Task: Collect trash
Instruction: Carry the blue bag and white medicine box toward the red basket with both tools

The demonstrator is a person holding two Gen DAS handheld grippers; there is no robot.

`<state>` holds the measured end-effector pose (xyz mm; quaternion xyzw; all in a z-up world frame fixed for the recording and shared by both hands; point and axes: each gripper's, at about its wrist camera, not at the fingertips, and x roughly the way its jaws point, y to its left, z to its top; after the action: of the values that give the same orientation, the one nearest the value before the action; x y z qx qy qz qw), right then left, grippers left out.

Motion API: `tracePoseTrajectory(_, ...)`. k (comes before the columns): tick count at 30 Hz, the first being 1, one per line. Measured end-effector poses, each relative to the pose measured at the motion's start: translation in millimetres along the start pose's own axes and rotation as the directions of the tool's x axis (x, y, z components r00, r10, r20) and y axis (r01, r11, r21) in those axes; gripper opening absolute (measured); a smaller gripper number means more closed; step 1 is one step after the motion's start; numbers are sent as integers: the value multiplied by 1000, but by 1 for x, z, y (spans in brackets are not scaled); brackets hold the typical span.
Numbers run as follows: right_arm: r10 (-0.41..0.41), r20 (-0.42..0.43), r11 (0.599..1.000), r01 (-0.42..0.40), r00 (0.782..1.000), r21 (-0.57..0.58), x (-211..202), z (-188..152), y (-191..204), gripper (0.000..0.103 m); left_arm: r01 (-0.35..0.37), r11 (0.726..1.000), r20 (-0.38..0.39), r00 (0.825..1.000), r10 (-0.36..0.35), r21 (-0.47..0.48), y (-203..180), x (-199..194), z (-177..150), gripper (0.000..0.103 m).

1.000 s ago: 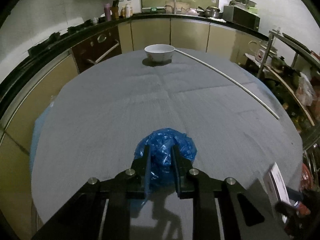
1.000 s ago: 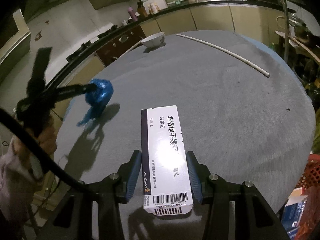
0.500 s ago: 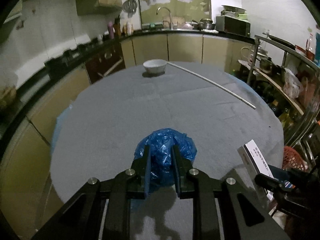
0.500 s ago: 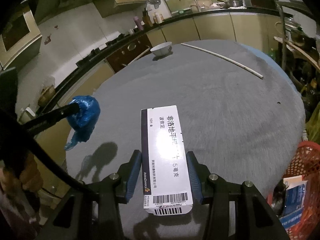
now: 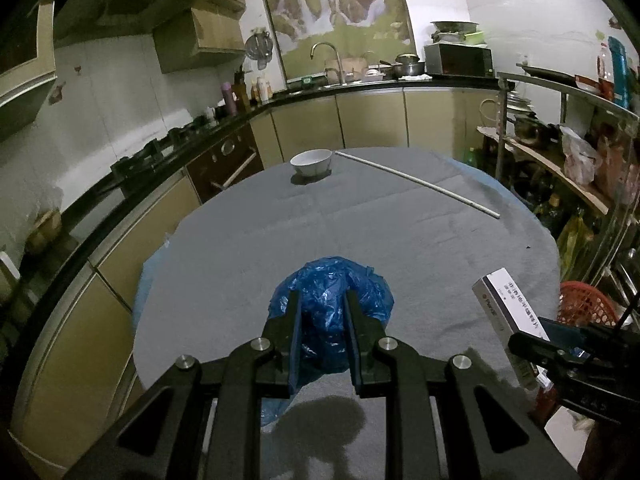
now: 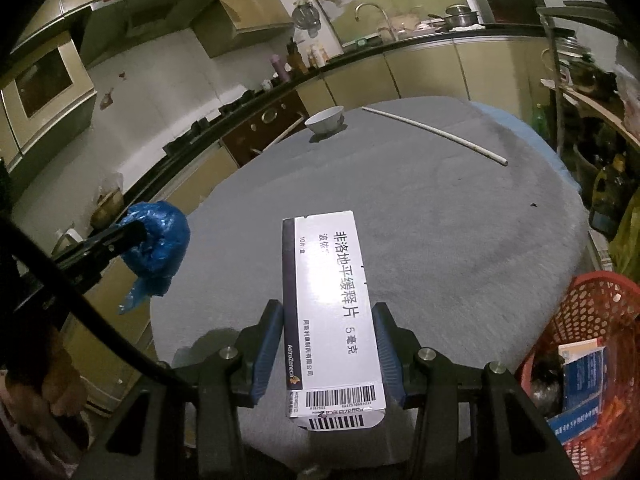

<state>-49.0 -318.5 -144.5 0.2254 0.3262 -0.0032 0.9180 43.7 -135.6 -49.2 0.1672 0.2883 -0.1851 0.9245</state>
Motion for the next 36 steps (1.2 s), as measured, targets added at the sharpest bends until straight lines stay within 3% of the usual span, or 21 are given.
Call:
tracePoseTrajectory(22,-16,110,1000,13,994,28,-65,-9,-18,49,-5,994,87,996,-5,107,-53,-48,9,21)
tracePoseTrajectory(36,-41,142,993,25,989,116,-90,-18,-58,49,26,981,94,995,-45,193,-99,-52,15,21)
